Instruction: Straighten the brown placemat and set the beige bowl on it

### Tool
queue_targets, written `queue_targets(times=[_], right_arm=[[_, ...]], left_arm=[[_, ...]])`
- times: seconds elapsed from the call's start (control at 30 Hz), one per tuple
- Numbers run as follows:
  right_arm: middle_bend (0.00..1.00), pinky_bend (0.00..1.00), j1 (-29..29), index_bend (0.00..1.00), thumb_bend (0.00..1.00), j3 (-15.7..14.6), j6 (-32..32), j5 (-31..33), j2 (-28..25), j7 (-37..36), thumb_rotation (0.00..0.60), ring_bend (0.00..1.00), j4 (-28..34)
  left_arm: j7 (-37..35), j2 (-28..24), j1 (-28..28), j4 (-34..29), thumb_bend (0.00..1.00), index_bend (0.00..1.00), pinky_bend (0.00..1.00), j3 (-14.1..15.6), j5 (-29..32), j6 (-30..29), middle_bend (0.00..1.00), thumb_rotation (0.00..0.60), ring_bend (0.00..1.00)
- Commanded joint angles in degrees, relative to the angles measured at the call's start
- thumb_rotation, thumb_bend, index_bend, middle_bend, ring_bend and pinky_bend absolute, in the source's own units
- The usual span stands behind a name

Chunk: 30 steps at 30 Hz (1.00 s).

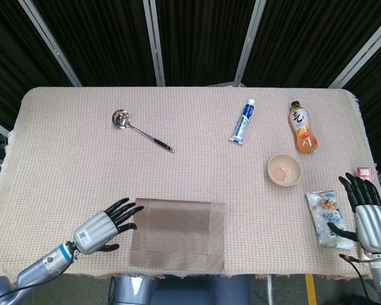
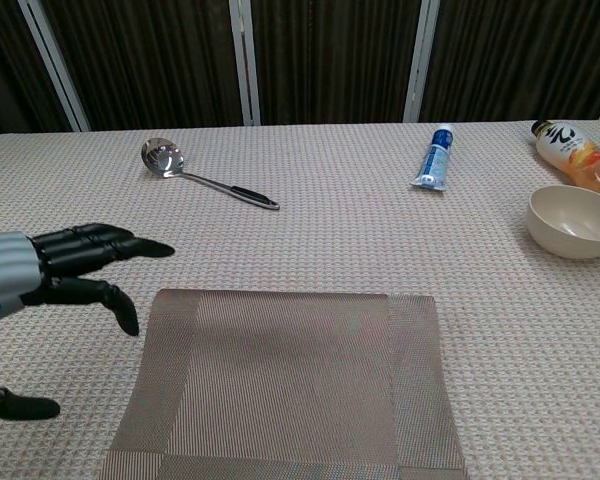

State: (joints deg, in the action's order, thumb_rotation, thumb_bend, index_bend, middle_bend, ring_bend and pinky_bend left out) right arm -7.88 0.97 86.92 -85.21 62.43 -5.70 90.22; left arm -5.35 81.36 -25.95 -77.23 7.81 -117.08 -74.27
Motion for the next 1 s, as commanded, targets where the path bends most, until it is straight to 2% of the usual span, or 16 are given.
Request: queue_targets(times=[0.03,0.3,0.5,1.0], right_arm=[[0.00,0.00,0.2,0.00,0.00,0.3,0.0,0.0,-0.2,-0.7,0.600,0.00,-0.2],[0.00,0.00,0.5,0.00,0.00,0.6,-0.6,-0.2,-0.5,-1.8,0.600,0.00,-0.3],[0.00,0.00,0.7,0.00,0.00,0.9,-0.8,-0.3,-0.6,-2.3,0.600,0.00,-0.4],[0.00,0.00,1.1,0.00,0.00,1.7,-1.1,0.0,-1.0,-3.0,0.600,0.00,-0.4]], left_arm=[[-0.9,2.5,-0.7,1.7,0.00,0.34,0.00,1.9,-2.0,-0.7,0.00,0.600,0.00],[0.3,5.1,-0.7,5.6,0.06,0.34,0.00,4.7,-3.2,-0.2,0.00,0.600,0.00],[0.6,6.6,0.0,9.5,0.07,0.34,0.00,6.4,-3.2,-0.5,0.00,0.600,0.00],[0.6,10.0,-0.1,13.0,0.08,0.34,0.00,6.9,-1.9,-1.1,0.00,0.600,0.00]])
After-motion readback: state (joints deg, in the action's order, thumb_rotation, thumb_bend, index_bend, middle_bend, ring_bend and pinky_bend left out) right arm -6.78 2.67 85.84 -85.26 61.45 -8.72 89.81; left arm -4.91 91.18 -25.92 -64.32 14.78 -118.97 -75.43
